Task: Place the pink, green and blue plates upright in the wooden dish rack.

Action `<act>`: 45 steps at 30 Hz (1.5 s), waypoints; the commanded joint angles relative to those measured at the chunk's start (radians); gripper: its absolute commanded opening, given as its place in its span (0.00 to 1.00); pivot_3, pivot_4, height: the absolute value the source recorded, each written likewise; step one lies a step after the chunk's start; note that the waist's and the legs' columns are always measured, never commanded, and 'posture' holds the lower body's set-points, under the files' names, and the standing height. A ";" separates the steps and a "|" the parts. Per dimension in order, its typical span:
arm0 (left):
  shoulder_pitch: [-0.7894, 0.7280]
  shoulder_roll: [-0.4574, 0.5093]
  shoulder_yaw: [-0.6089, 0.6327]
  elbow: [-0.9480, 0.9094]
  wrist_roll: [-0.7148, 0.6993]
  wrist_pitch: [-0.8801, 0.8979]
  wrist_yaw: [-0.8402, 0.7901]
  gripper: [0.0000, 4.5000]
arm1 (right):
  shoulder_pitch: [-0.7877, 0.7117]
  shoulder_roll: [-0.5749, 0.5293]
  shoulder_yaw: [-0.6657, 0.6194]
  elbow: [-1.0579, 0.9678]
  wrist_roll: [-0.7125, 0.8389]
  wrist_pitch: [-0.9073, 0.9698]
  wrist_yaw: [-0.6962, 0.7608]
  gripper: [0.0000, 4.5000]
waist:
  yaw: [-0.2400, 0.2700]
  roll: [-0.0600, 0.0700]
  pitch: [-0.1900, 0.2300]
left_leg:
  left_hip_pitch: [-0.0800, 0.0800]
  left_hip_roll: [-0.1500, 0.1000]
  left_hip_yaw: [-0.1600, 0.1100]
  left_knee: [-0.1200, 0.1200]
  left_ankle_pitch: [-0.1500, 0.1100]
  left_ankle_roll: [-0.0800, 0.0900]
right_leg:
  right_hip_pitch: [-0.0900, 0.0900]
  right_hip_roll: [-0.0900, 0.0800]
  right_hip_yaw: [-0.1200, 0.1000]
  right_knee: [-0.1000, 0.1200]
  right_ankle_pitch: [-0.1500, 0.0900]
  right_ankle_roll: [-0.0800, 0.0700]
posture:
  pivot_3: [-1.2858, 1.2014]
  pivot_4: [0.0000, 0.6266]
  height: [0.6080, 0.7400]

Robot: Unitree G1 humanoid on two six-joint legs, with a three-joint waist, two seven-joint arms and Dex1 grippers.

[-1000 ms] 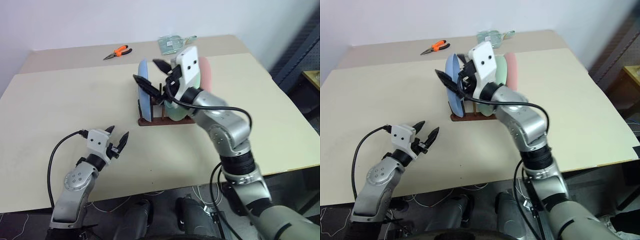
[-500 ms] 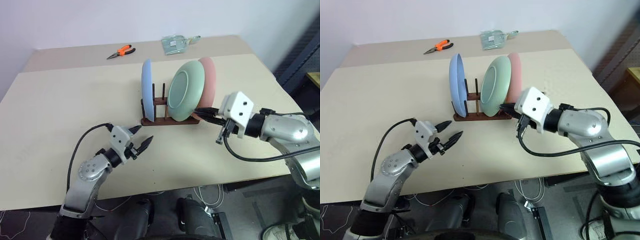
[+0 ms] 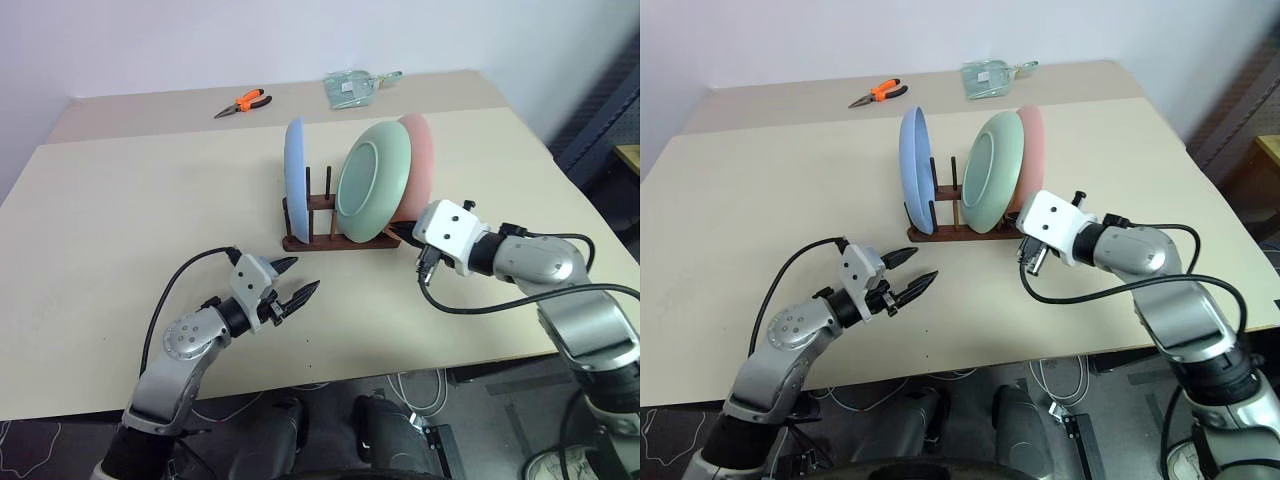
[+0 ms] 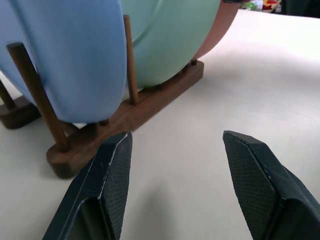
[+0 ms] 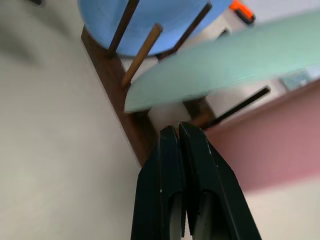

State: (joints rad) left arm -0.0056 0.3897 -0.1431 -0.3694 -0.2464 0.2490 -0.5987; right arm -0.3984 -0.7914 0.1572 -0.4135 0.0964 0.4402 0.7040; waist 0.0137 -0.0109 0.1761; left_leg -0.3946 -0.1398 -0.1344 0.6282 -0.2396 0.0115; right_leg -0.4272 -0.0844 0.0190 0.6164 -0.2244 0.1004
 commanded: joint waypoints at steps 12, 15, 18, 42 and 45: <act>0.012 -0.001 0.002 -0.051 0.004 -0.002 0.024 0.66 | -0.104 0.073 0.003 -0.027 -0.022 -0.051 0.026 0.01 | 0.000 0.000 0.000 | 0.000 0.000 0.000 0.000 0.000 0.000 | 0.000 0.000 0.000 0.000 0.000 0.000 | 0.52 0.24 1.00; 0.006 -0.002 -0.001 -0.047 0.003 -0.003 0.020 0.66 | -0.114 0.092 0.004 -0.050 -0.008 -0.043 0.028 0.01 | 0.001 0.000 0.000 | 0.000 0.000 0.000 0.000 0.000 0.000 | 0.000 0.000 0.000 0.000 0.000 0.000 | 0.52 0.24 1.00; 0.004 -0.003 -0.004 -0.045 0.004 -0.003 0.020 0.66 | -0.117 0.109 0.004 -0.070 0.001 -0.029 0.033 0.01 | 0.001 0.000 0.000 | 0.000 0.000 0.000 0.000 0.000 0.000 | 0.000 0.000 0.000 0.000 0.000 0.000 | 0.52 0.24 1.00; 0.168 0.138 0.290 0.104 0.041 -0.102 0.057 0.66 | 0.213 0.075 -0.288 0.263 0.156 -0.180 0.126 0.01 | 0.024 0.002 0.001 | 0.002 0.001 0.001 0.001 -0.001 0.000 | 0.002 0.001 0.001 0.000 0.000 -0.002 | 0.52 0.24 1.00; 0.191 0.139 0.295 0.104 0.058 -0.119 0.059 0.66 | 0.197 0.087 -0.272 0.322 0.139 -0.227 0.129 0.01 | 0.025 0.003 0.001 | 0.002 0.001 0.001 0.001 -0.001 0.000 | 0.001 0.001 0.001 0.000 0.000 -0.001 | 0.52 0.24 1.00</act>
State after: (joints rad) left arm 0.1728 0.5212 0.1335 -0.2472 -0.2026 0.1585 -0.5431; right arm -0.1884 -0.7112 -0.0988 -0.0984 0.2384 0.2522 0.8340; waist 0.0383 -0.0083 0.1770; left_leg -0.3927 -0.1391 -0.1330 0.6290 -0.2403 0.0119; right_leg -0.4256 -0.0838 0.0198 0.6163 -0.2241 0.0991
